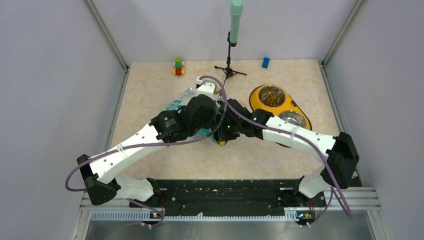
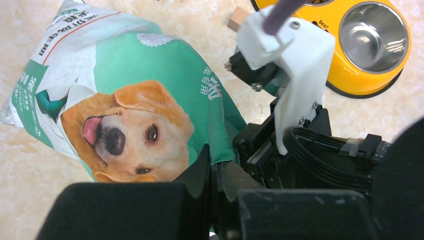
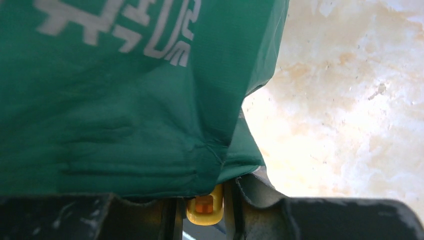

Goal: Serve the pet food

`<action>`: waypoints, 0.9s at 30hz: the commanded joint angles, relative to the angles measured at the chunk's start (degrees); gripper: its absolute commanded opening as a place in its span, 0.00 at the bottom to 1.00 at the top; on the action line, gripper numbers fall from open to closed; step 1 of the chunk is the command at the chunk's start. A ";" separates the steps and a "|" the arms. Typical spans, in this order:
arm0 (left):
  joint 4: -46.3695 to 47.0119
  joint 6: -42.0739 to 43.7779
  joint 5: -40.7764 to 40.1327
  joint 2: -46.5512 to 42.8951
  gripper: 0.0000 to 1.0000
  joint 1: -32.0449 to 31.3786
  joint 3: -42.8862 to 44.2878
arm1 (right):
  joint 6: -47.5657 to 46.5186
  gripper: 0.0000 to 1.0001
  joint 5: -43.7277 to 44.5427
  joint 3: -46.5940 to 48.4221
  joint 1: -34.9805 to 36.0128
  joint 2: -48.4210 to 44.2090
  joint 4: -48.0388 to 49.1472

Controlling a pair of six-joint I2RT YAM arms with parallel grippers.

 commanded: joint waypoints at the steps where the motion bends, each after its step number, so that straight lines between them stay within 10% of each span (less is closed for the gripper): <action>1: 9.06 -3.99 1.19 -4.30 0.00 -0.88 1.93 | -0.90 0.00 7.56 -10.33 -1.78 -3.85 21.69; 14: 8.75 -7.45 2.77 -8.29 0.00 0.94 -0.63 | -6.01 0.00 9.83 -26.59 -1.79 -13.74 48.77; 27: 3.40 -1.93 7.54 -5.35 0.00 4.93 5.32 | -20.28 0.00 5.10 -32.49 1.67 -27.08 43.99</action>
